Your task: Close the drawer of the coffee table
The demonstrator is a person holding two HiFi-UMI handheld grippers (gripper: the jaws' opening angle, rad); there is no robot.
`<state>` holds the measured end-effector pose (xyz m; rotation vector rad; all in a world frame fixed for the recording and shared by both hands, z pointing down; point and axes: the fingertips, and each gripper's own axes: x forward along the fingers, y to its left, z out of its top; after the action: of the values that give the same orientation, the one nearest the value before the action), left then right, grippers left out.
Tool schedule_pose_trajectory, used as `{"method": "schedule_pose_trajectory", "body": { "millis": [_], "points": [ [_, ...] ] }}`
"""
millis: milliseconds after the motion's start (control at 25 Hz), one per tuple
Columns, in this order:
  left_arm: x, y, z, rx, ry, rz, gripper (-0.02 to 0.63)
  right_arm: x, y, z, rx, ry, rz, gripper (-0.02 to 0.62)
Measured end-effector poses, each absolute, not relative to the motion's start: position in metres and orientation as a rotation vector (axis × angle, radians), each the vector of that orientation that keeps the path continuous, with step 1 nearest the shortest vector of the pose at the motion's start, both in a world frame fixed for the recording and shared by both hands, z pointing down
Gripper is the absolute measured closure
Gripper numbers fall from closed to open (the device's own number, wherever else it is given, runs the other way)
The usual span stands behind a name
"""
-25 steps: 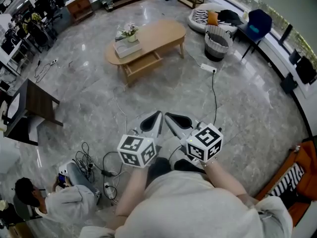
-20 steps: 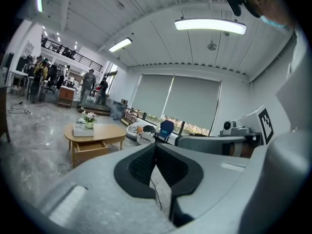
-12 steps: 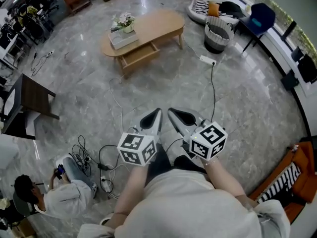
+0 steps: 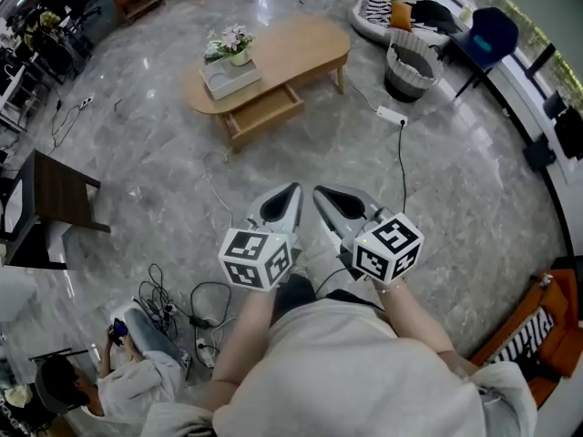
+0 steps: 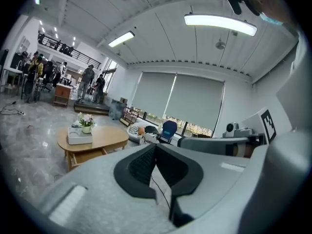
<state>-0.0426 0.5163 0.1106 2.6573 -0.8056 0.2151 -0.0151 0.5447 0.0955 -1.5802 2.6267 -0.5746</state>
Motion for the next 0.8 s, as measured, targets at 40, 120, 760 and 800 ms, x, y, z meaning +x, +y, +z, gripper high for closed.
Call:
{"method": "schedule_pose_trajectory", "body": {
  "millis": [40, 120, 760, 800],
  "points": [
    [-0.043, 0.499, 0.107, 2.662, -0.802, 0.204, 0.603, -0.016, 0.528, 0.094, -1.588, 2.633, -0.571, 0.592],
    [-0.045, 0.466, 0.1, 2.673, -0.793, 0.186, 0.604, -0.018, 0.494, 0.091, -1.598, 2.64, -0.559, 0.592],
    [-0.056, 0.328, 0.111, 2.655, -0.712, 0.192, 0.604, -0.029, 0.353, 0.09, -1.667, 2.631, -0.542, 0.592],
    [-0.055, 0.324, 0.112, 2.653, -0.708, 0.195, 0.604, -0.029, 0.348, 0.089, -1.668, 2.635, -0.545, 0.592]
  ]
}}
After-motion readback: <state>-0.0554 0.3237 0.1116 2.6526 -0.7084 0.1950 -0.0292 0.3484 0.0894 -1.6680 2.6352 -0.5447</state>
